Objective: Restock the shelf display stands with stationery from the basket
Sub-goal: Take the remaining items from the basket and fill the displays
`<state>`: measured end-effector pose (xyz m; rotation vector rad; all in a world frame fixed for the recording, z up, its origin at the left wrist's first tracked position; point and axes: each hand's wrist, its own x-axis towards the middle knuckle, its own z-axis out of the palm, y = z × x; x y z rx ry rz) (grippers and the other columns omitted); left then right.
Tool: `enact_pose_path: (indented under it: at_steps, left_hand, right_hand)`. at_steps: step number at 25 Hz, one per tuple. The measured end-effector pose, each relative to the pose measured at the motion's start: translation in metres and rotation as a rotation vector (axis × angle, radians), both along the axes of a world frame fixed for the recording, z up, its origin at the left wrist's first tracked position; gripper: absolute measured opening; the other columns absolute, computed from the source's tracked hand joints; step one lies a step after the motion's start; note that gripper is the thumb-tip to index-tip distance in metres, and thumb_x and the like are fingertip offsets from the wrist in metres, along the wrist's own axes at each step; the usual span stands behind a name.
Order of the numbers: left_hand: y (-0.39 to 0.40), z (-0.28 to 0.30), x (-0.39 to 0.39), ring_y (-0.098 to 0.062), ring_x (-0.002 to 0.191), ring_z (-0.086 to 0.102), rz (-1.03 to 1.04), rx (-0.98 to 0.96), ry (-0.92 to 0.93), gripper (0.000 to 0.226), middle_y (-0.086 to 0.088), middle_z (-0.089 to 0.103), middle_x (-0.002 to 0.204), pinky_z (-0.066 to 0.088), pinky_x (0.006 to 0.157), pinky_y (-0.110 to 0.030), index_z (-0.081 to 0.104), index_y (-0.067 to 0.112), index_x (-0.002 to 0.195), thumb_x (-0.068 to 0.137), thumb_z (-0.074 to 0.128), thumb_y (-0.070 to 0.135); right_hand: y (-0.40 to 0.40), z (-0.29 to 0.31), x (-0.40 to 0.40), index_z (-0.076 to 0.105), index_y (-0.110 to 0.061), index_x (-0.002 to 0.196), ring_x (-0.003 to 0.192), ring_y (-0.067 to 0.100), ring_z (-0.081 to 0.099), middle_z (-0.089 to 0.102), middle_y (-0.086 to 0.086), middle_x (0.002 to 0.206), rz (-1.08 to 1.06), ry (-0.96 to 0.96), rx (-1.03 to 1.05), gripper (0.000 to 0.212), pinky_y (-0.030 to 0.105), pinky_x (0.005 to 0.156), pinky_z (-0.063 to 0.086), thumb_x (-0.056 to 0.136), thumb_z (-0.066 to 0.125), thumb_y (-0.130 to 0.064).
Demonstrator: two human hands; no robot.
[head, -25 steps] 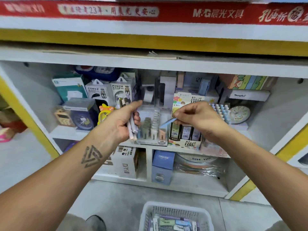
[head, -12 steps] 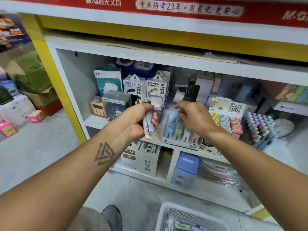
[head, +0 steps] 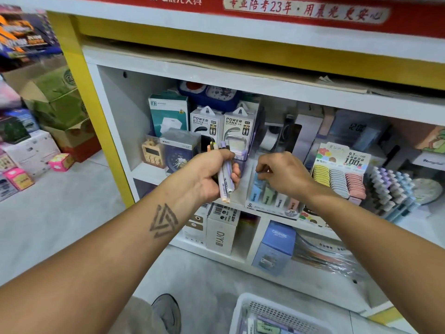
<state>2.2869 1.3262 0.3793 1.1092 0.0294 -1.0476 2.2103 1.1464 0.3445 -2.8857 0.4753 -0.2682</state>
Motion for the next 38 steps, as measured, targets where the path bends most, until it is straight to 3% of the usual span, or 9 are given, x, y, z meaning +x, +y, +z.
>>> enact_pose_path:
  at_steps: [12,17,23,25,27,29,33,38]
  left_hand:
    - [0.000,0.000,-0.002,-0.013,0.045,0.046,0.002,0.008,-0.009,0.022,-0.007,0.049,0.062,0.039,0.039,-0.018,0.054,0.008,0.080,0.100,0.048,0.015]
    - [0.002,0.002,-0.002,-0.013,0.046,0.045,0.006,0.003,-0.007,0.020,-0.007,0.049,0.063,0.039,0.040,-0.018,0.054,0.009,0.081,0.100,0.049,0.015]
    - [0.002,0.002,-0.005,-0.013,0.045,0.049,-0.048,-0.013,-0.027,0.020,-0.007,0.053,0.063,0.041,0.041,-0.018,0.057,0.007,0.080,0.099,0.052,0.014]
    - [0.000,0.004,-0.009,-0.013,0.046,0.054,-0.117,-0.028,-0.035,0.016,-0.009,0.058,0.065,0.045,0.043,-0.019,0.060,0.004,0.088,0.098,0.053,0.014]
    - [-0.005,0.005,-0.016,-0.015,0.051,0.059,-0.201,-0.038,-0.061,0.015,-0.011,0.063,0.070,0.049,0.044,-0.020,0.063,0.001,0.093,0.097,0.055,0.013]
    - [-0.013,0.006,-0.026,-0.016,0.055,0.062,-0.265,-0.032,-0.100,0.015,-0.012,0.066,0.072,0.051,0.045,-0.021,0.066,0.002,0.092,0.095,0.058,0.014]
    - [-0.035,0.008,-0.049,-0.020,0.059,0.068,-0.319,-0.034,-0.117,0.016,-0.016,0.070,0.075,0.054,0.046,-0.022,0.066,-0.001,0.099,0.094,0.061,0.013]
    - [-0.070,0.007,-0.079,-0.025,0.063,0.073,-0.349,0.003,-0.087,0.030,-0.022,0.072,0.077,0.058,0.047,-0.029,0.070,-0.003,0.081,0.097,0.057,0.019]
  right_hand:
    - [0.000,0.006,-0.003,0.072,-0.024,0.094,0.086,0.014,0.066,0.071,-0.008,0.093,0.024,-0.013,0.079,0.008,0.036,0.082,0.056,0.090,0.074,-0.018]
    - [0.002,0.000,-0.002,0.072,-0.025,0.095,0.089,0.017,0.066,0.071,-0.005,0.097,0.015,0.006,-0.005,0.006,0.035,0.081,0.055,0.091,0.072,-0.020]
    - [-0.001,0.006,0.002,0.074,-0.026,0.114,0.105,0.012,0.061,0.067,-0.007,0.119,-0.010,0.086,0.049,0.029,0.027,0.091,0.048,0.095,0.061,-0.009]
    - [0.000,0.014,-0.002,0.073,-0.026,0.114,0.097,0.008,0.064,0.071,-0.008,0.109,-0.035,-0.063,0.333,0.022,0.024,0.086,0.049,0.097,0.063,-0.017]
    - [0.004,0.027,-0.012,0.075,-0.025,0.105,0.079,0.009,0.069,0.077,-0.005,0.093,-0.078,-0.239,0.784,0.013,0.022,0.072,0.050,0.096,0.066,-0.024]
    - [0.003,0.039,-0.025,0.076,-0.018,0.100,0.068,0.013,0.066,0.077,0.004,0.088,-0.084,-0.326,1.080,0.013,0.023,0.059,0.047,0.095,0.068,-0.027]
    - [-0.011,0.053,-0.058,0.071,-0.001,0.106,0.061,0.015,0.064,0.074,0.008,0.078,-0.124,-0.433,1.160,0.019,0.020,0.051,0.048,0.088,0.073,-0.008]
    - [-0.051,0.063,-0.116,0.069,0.006,0.102,0.058,0.018,0.062,0.072,0.014,0.075,-0.276,-0.728,1.223,0.013,0.022,0.052,0.052,0.090,0.066,0.004]
